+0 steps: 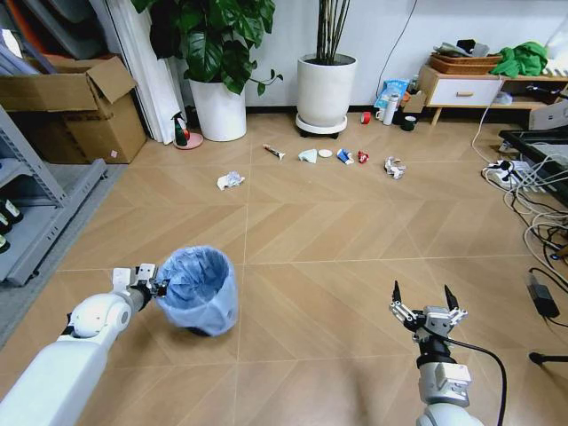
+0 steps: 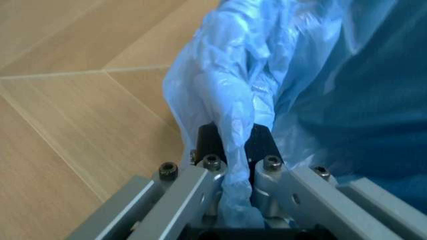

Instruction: Pick up the trash bin and place the garbage on the floor into it.

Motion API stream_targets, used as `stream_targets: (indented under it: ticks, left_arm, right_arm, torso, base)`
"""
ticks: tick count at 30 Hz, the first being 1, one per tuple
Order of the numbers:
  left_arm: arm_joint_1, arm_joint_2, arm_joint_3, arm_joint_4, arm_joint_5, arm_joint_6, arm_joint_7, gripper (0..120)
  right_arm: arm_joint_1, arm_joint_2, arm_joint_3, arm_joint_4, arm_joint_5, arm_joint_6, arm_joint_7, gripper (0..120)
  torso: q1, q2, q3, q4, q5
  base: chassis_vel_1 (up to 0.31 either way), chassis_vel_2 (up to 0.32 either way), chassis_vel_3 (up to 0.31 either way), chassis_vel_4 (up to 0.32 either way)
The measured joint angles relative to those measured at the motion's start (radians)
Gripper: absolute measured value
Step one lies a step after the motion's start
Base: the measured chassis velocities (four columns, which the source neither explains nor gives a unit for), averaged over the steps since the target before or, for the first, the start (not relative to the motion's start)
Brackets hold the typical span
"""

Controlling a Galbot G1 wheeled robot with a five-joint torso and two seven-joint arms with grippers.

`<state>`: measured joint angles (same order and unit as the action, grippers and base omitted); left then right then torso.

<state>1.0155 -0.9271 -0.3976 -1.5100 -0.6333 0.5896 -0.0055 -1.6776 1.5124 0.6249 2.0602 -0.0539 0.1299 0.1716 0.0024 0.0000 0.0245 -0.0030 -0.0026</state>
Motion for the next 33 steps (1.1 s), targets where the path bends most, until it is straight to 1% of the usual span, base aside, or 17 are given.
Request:
stream_targets:
  ticks: [3, 4, 5, 6, 7, 8, 10, 12, 13, 16, 17, 18, 20, 23, 24, 26, 33]
  left_arm:
    - [0.033, -0.009, -0.032, -0.041, -0.006, -0.012, -0.040, 0]
    - [0.033, -0.009, -0.032, -0.041, -0.006, -0.012, -0.040, 0]
    - [0.058, -0.016, -0.053, -0.071, -0.007, -0.024, -0.062, 0]
    - [0.111, -0.031, -0.094, -0.133, -0.007, -0.061, -0.102, 0]
    - [0.133, -0.040, -0.109, -0.163, -0.007, -0.076, -0.122, 0]
    - [0.133, -0.040, -0.109, -0.163, -0.007, -0.076, -0.122, 0]
    - [0.189, -0.070, -0.144, -0.247, -0.008, -0.132, -0.190, 0]
    - [0.220, -0.097, -0.167, -0.308, -0.008, -0.167, -0.243, 0]
    - [0.220, -0.097, -0.167, -0.308, -0.008, -0.167, -0.243, 0]
    - [0.259, -0.131, -0.182, -0.391, 0.009, -0.196, -0.314, 0]
    - [0.270, -0.137, -0.183, -0.410, 0.017, -0.196, -0.322, 0]
    - [0.270, -0.137, -0.183, -0.410, 0.017, -0.196, -0.322, 0]
    - [0.309, -0.150, -0.183, -0.460, 0.048, -0.196, -0.332, 0]
    - [0.330, -0.157, -0.184, -0.480, 0.063, -0.196, -0.334, 0]
    - [0.363, -0.168, -0.182, -0.504, 0.081, -0.193, -0.336, 0]
    - [0.388, -0.177, -0.178, -0.519, 0.101, -0.193, -0.336, 0]
    - [0.414, -0.186, -0.163, -0.542, 0.125, -0.195, -0.328, 0]
  right_arm:
    - [0.004, -0.004, 0.000, 0.015, 0.027, -0.023, 0.009, 100]
    - [0.004, -0.004, 0.000, 0.015, 0.027, -0.023, 0.009, 100]
    - [0.006, -0.006, 0.000, 0.028, 0.047, -0.047, 0.017, 100]
    - [0.009, -0.010, 0.000, 0.049, 0.078, -0.083, 0.030, 100]
    - [0.009, -0.012, 0.000, 0.053, 0.084, -0.089, 0.033, 100]
    - [0.009, -0.012, 0.000, 0.053, 0.084, -0.089, 0.033, 100]
    - [0.011, -0.014, 0.000, 0.058, 0.086, -0.092, 0.034, 100]
    - [0.013, -0.014, 0.000, 0.060, 0.080, -0.092, 0.034, 100]
    - [0.013, -0.014, 0.000, 0.060, 0.080, -0.092, 0.034, 100]
    - [0.017, -0.016, 0.001, 0.062, 0.065, -0.091, 0.033, 100]
    - [0.017, -0.016, 0.001, 0.062, 0.062, -0.091, 0.033, 100]
    - [0.017, -0.016, 0.001, 0.062, 0.062, -0.091, 0.033, 100]
    - [0.020, -0.017, 0.001, 0.062, 0.050, -0.090, 0.033, 100]
    - [0.020, -0.017, 0.001, 0.062, 0.046, -0.088, 0.033, 100]
    - [0.021, -0.016, 0.000, 0.062, 0.044, -0.085, 0.033, 100]
    - [0.021, -0.015, 0.000, 0.062, 0.043, -0.081, 0.033, 100]
    - [0.017, -0.010, -0.001, 0.063, 0.030, -0.067, 0.033, 100]
  torso:
    - [0.000, 0.000, 0.000, 0.0003, 0.0005]
    - [0.000, 0.000, 0.000, 0.0003, 0.0005]
    - [0.000, 0.000, 0.000, 0.0006, 0.0003]
    - [0.000, 0.000, 0.000, 0.0006, 0.0008]
    - [0.000, 0.000, 0.000, 0.0007, 0.0008]
    - [0.000, 0.000, 0.000, 0.0007, 0.0008]
    - [0.000, 0.000, 0.000, 0.0006, 0.0006]
    - [0.000, 0.000, 0.000, 0.0006, 0.0010]
    - [0.000, 0.000, 0.000, 0.0006, 0.0010]
    - [0.000, 0.000, 0.000, 0.0003, 0.0009]
    - [0.000, 0.000, 0.000, 0.0003, 0.0009]
    - [0.000, 0.000, 0.000, 0.0003, 0.0009]
    - [0.000, 0.000, 0.000, 0.0004, 0.0008]
    - [0.000, 0.000, 0.000, 0.0003, 0.0007]
    - [0.000, 0.000, 0.000, 0.0005, 0.0006]
    - [0.000, 0.000, 0.000, 0.0006, 0.0007]
    - [0.000, 0.000, 0.000, 0.0004, 0.0007]
  base:
    - [0.000, 0.000, 0.000, 0.000]
    - [0.000, 0.000, 0.000, 0.000]
    - [0.000, 0.000, 0.000, 0.000]
    - [0.000, 0.000, 0.000, 0.000]
    - [0.000, 0.000, 0.000, 0.000]
    - [0.000, 0.000, 0.000, 0.000]
    - [0.000, 0.000, 0.000, 0.000]
    - [0.000, 0.000, 0.000, 0.000]
    - [0.000, 0.000, 0.000, 0.000]
    - [0.000, 0.000, 0.000, 0.000]
    - [0.000, 0.000, 0.000, 0.000]
    - [0.000, 0.000, 0.000, 0.000]
    - [0.000, 0.000, 0.000, 0.000]
    - [0.000, 0.000, 0.000, 0.000]
    - [0.000, 0.000, 0.000, 0.000]
    - [0.000, 0.000, 0.000, 0.000]
    - [-0.035, 0.029, 0.023, -0.031]
